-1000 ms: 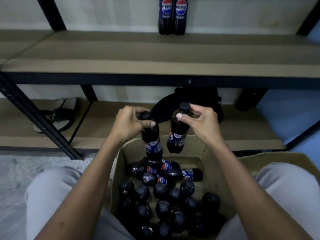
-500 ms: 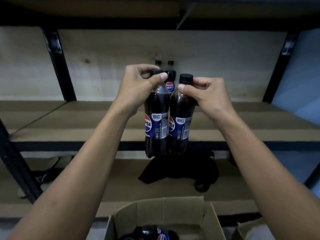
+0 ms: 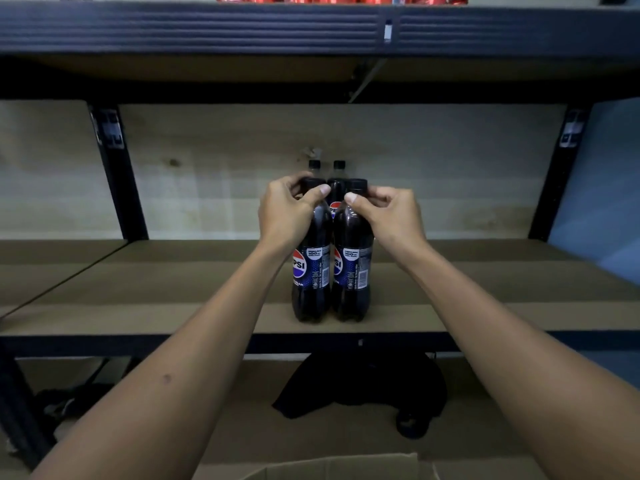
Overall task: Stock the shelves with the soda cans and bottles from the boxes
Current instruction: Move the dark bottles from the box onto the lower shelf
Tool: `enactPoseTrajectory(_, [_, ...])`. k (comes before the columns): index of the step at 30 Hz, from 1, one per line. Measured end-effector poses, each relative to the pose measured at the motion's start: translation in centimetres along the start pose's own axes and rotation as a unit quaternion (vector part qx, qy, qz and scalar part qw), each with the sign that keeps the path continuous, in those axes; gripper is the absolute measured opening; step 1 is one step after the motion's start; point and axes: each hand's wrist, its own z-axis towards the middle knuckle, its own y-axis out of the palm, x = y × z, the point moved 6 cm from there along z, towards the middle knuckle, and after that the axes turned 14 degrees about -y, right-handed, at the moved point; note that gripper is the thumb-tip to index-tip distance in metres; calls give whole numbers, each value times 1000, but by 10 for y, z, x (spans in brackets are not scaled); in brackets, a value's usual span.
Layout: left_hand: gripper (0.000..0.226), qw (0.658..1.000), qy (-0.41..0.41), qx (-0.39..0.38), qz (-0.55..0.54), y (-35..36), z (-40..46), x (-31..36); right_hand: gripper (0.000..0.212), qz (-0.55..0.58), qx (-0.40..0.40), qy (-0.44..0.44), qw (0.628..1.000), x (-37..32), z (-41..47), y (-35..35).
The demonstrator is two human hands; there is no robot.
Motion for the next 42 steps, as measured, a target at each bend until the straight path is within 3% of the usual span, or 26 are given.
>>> enactPoseTrajectory(3, [29,999,44,6,-6,3,-15,-5,27,13,32,-19,999,2,-12,1])
enactPoseTrajectory(5, [26,998,68,4,-14,2,-25,-13,37,5,22,-30,999,5,-24,7])
enactPoseTrajectory(9, [33,996,78,-23,-26,1,-45,-41,75,26,-28,-30,999,24,-56,14])
enactPoseTrajectory(12, [48,998,16,-37,47,4,-65,-95,87,35,-63,-26,997,44,-82,13])
enactPoseTrajectory(15, [55,996,-34,-22,78,6,-74,-133,73,16,-74,25,997,70,-97,13])
enactPoseTrajectory(18, [44,989,-46,6,139,12,-58,-133,61,-9,-59,51,997,85,-94,14])
enactPoseTrajectory(26, [36,988,-141,-39,56,61,13,-158,58,-57,4,56,997,142,-49,13])
enactPoseTrajectory(32, [40,992,-91,-8,85,95,67,-175,43,-109,23,66,992,200,-1,12])
enactPoseTrajectory(42, [44,991,-103,5,88,135,142,-196,69,-164,40,104,980,301,67,38])
